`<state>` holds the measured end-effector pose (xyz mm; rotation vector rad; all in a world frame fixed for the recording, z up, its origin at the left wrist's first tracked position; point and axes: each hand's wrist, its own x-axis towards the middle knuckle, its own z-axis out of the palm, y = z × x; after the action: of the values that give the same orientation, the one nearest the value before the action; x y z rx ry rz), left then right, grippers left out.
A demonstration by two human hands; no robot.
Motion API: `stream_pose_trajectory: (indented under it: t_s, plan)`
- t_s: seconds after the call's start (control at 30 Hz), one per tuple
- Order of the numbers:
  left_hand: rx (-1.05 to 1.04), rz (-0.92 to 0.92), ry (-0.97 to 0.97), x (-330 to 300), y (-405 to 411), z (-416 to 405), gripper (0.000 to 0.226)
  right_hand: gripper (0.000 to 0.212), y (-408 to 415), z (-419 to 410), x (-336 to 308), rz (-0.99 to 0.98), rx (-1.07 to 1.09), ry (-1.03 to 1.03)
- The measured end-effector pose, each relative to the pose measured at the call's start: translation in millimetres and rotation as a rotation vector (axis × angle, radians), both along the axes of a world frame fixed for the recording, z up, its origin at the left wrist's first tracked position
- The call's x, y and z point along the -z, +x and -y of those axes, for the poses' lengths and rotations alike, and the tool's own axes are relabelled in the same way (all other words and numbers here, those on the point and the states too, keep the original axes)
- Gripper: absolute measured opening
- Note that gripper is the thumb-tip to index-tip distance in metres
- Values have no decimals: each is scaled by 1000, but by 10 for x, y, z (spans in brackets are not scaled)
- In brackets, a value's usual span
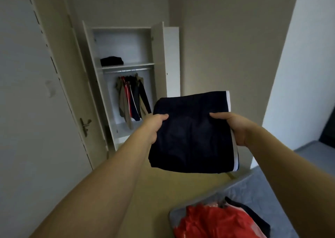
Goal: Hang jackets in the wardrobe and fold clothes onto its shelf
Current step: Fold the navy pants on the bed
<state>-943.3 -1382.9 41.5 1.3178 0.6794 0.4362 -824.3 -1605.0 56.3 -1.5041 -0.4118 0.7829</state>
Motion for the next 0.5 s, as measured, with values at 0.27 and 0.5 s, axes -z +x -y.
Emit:
stream_pose_trajectory:
  t_s: [0.27,0.5]
  plan:
    - [-142,45,78,-40,1073,-2096,35,39,1386,-2295,80,-6,-98,57]
    - [-265,38,139,-361,1820,-4002,41,40,2408,-4351,-239,-36,-264,114]
